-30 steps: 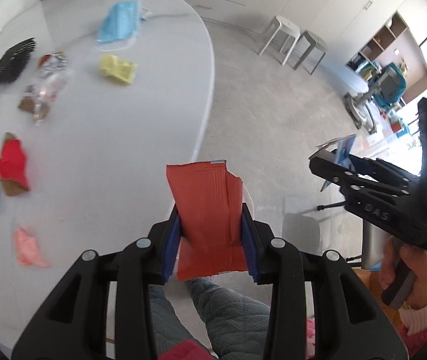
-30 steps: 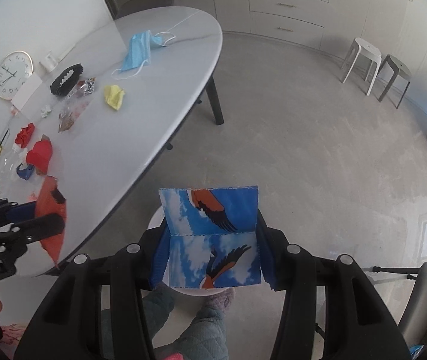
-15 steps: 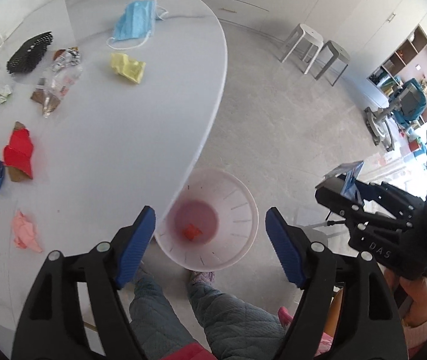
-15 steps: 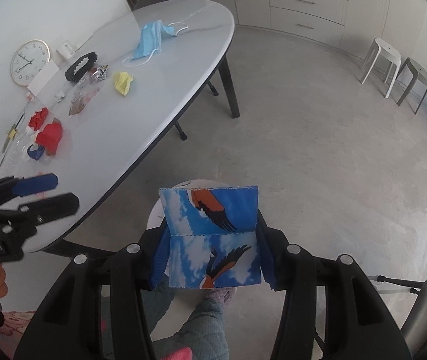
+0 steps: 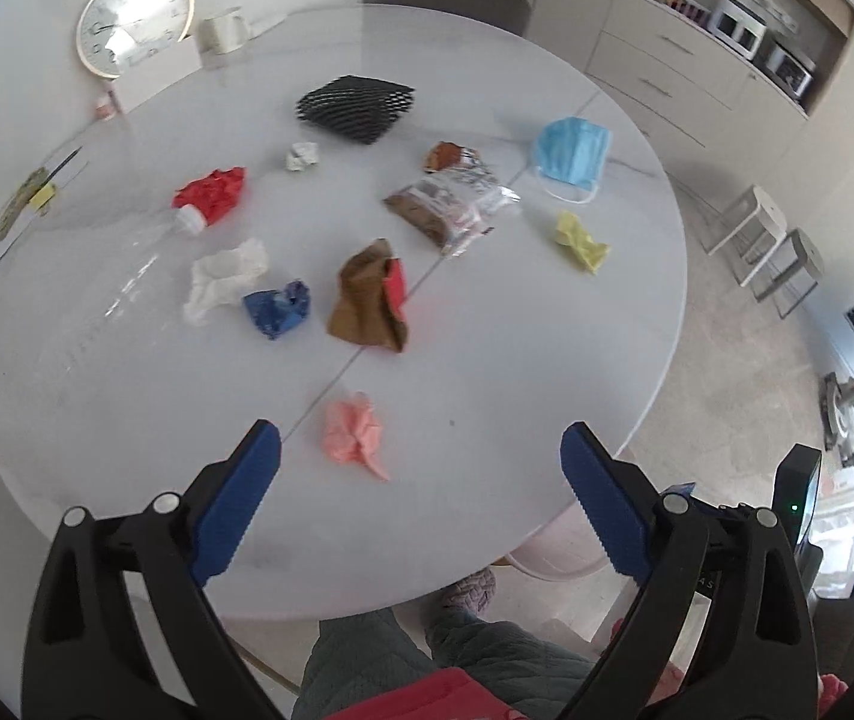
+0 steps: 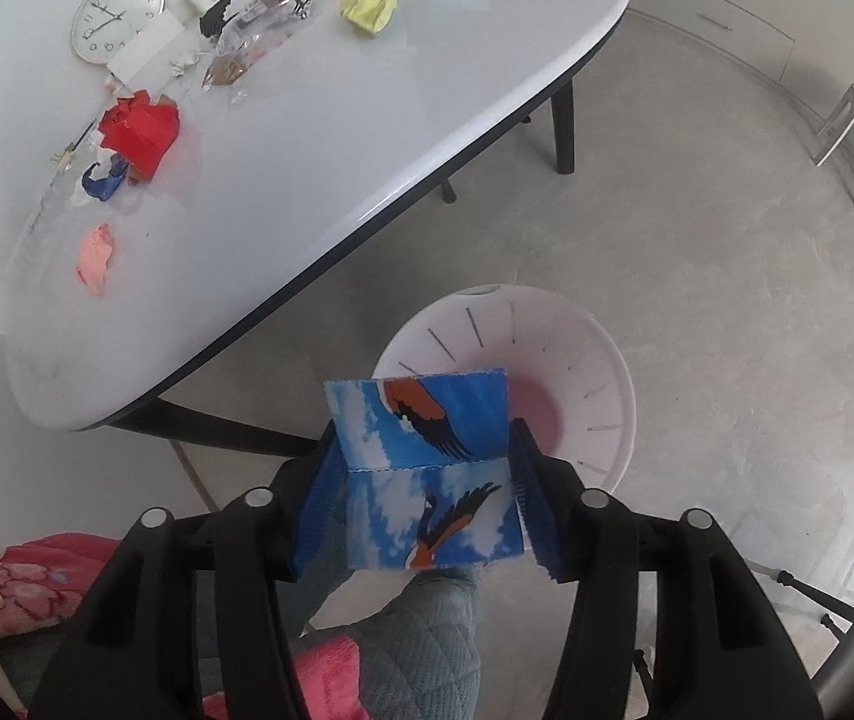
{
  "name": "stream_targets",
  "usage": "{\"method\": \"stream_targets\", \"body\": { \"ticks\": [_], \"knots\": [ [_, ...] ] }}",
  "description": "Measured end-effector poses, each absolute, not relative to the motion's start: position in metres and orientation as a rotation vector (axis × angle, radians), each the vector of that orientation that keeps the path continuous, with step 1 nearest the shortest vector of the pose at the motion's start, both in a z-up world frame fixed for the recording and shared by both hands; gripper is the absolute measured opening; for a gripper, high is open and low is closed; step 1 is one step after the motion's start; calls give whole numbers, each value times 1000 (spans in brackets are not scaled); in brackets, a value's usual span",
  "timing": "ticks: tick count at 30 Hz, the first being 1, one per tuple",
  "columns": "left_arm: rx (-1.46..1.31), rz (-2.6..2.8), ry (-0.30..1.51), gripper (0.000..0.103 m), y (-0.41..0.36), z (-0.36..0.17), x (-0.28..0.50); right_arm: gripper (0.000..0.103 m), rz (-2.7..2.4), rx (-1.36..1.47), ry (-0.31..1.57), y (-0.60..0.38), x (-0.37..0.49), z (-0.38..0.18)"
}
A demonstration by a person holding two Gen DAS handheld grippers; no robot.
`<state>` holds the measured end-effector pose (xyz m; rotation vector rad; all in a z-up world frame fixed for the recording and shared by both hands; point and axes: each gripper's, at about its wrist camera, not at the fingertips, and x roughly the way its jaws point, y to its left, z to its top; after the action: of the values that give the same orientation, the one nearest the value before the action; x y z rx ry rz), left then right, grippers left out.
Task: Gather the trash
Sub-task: 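Open the right tool to drop the blue box into the pink bin, then grasp the white tissue with the left tool while the right tool grasps the clear snack bag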
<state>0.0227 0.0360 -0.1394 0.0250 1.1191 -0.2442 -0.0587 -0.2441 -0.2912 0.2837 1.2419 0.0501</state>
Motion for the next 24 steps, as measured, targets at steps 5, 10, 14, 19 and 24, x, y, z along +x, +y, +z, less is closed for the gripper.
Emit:
{"method": "stream_targets", "body": {
  "ticks": [5, 10, 14, 19, 24],
  "knots": [
    [-45, -170, 1120, 91, 82, -137, 33, 92, -41, 251, 1196, -239, -46, -273],
    [-84, -150, 1124, 92, 107, -142, 41, 97, -86, 221, 1135, -243, -36, -239],
    [-95, -162, 1122, 92, 115, -147, 50, 98, -92, 205, 1080, -233, -26, -208],
    [-107, -178, 1125, 92, 129, -154, 64, 101, -75, 185, 1031, -206, -8, -181],
    [-124, -175, 1138, 92, 147, -167, 85, 101, -50, 174, 1015, -175, 13, -171]
  ]
}}
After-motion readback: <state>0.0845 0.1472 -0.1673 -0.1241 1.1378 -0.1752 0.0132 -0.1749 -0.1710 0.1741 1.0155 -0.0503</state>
